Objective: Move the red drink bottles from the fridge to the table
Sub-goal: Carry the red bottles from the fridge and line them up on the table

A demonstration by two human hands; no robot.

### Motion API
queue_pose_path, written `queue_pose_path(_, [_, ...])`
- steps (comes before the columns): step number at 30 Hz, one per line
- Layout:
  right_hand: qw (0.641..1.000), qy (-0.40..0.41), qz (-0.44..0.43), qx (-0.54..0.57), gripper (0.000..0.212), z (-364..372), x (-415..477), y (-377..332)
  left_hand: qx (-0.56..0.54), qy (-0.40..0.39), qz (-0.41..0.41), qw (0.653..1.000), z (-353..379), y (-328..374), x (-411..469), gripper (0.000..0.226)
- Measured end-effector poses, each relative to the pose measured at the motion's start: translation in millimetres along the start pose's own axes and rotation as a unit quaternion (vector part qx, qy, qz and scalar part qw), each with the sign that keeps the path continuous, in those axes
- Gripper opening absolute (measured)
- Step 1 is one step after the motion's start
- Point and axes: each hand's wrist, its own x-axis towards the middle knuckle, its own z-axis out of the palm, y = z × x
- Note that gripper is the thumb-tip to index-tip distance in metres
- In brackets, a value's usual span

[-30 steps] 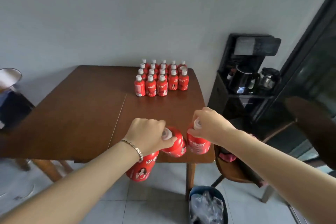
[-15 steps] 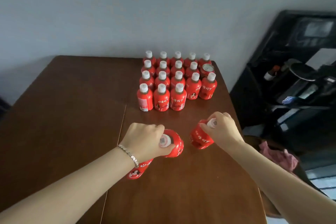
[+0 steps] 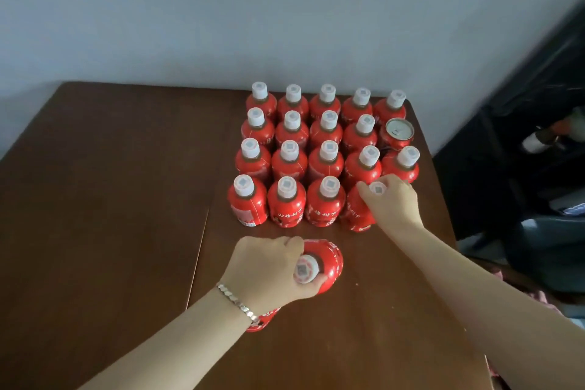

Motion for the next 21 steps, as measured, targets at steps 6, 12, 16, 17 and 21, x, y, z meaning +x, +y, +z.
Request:
queue_pose_path(6, [0.985, -0.072, 0.080, 0.138, 0.028, -4.2, 4.3, -1.1, 0.004, -0.026, 0.006, 1.000, 11.7, -3.3, 1.1, 0.049])
queue_pose_path(12, [0.951, -0.010, -0.288, -0.115, 0.043, -4.6, -48.4, 15.0, 0.004, -0.040, 0.010, 0.999, 18.1, 1.0, 8.2, 0.050])
queue_pose_path(16, [0.890, -0.215, -0.366, -0.166, 0.069, 9.0, -74.1, 24.2, -0.007, -0.019, 0.008, 1.000, 17.9, 12.1, 15.7, 0.051])
queue_pose_path(17, [0.887, -0.242, -0.348, -0.184, 0.073, 9.5, -76.5, 27.1, -0.009, -0.015, 0.013, 1.000, 17.9, 14.8, 17.2, 0.051])
queue_pose_path(21, [0.897, -0.289, -0.276, -0.191, 0.091, 13.7, -83.5, 36.5, -0.021, -0.031, 0.002, 0.999, 19.3, 20.7, 18.3, 0.047])
